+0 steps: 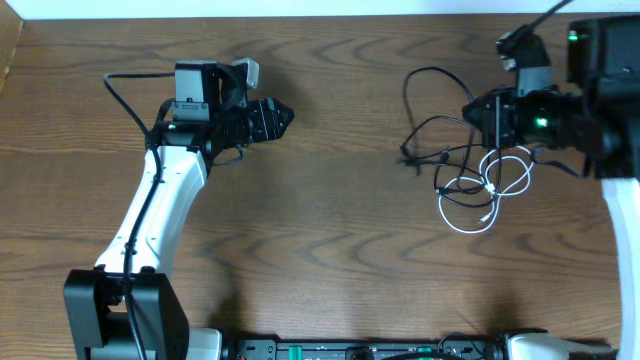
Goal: Untangle cables
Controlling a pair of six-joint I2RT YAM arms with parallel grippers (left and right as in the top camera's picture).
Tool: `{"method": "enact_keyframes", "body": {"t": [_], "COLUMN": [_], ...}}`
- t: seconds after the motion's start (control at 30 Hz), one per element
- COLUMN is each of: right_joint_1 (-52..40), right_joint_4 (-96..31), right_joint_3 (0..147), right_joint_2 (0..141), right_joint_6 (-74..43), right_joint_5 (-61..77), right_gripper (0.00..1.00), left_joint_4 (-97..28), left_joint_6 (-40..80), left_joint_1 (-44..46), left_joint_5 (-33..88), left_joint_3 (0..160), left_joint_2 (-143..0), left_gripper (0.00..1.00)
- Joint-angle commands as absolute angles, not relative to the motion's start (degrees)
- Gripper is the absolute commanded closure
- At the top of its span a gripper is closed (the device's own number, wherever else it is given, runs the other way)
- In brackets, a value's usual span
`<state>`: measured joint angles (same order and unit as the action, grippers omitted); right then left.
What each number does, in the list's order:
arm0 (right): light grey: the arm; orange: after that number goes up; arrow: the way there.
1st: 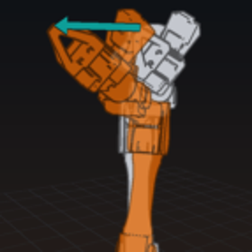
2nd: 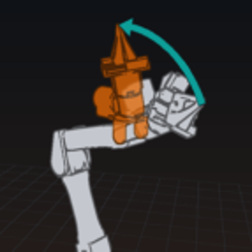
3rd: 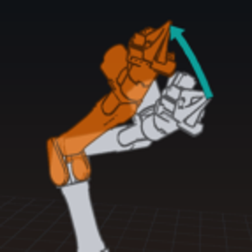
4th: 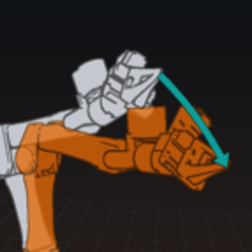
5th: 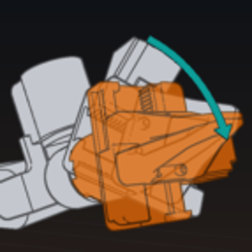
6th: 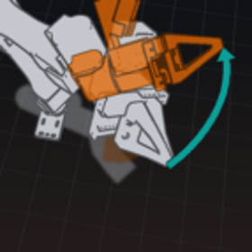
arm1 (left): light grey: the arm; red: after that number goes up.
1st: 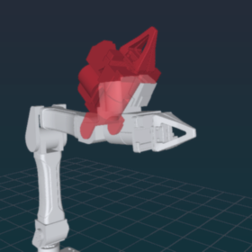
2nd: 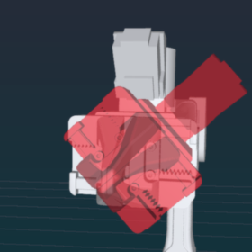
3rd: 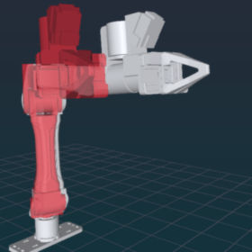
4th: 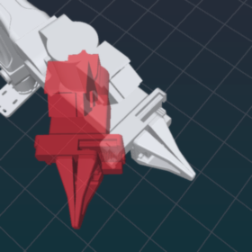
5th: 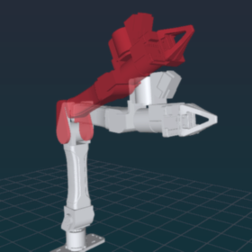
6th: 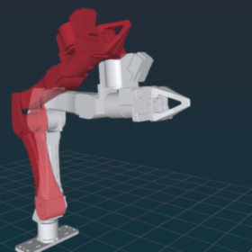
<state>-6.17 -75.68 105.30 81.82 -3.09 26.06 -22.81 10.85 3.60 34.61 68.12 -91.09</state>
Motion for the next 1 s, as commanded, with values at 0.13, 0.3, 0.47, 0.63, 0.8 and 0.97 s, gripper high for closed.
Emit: {"method": "enact_keyframes", "body": {"t": [0.13,0.3,0.47,0.63,0.8,0.97], "right_joint_1": [-6.3,-6.3,-5.5,-1.7,3.5,7.4], "right_joint_4": [-79.8,-84.7,-89.3,-92.4,-94.7,-96.1], "right_joint_3": [111.7,115.4,117.5,117.5,117.5,117.5], "right_joint_2": [77.0,75.3,75.2,75.3,75.3,75.3], "right_joint_6": [-7.3,-7.3,-8.6,-9.4,-8.7,-6.7], "right_joint_5": [27.2,20.6,12.0,6.2,5.9,5.9], "right_gripper": [0.99,0.99,0.99,0.99,0.99,0.99], "left_joint_4": [-24.9,-26.1,-26.8,-26.9,-26.8,-26.8], "left_joint_6": [9.8,9.8,9.1,7.0,7.1,7.1], "left_joint_1": [3.7,3.7,3.7,4.3,5.0,5.7], "left_joint_5": [35.6,35.6,39.0,41.8,41.8,41.8], "left_joint_3": [68.4,68.4,68.4,68.4,68.4,68.4], "left_joint_2": [-91.3,-91.3,-91.3,-91.3,-91.3,-91.3], "left_gripper": [0.40,0.40,0.40,0.41,0.41,0.40]}}
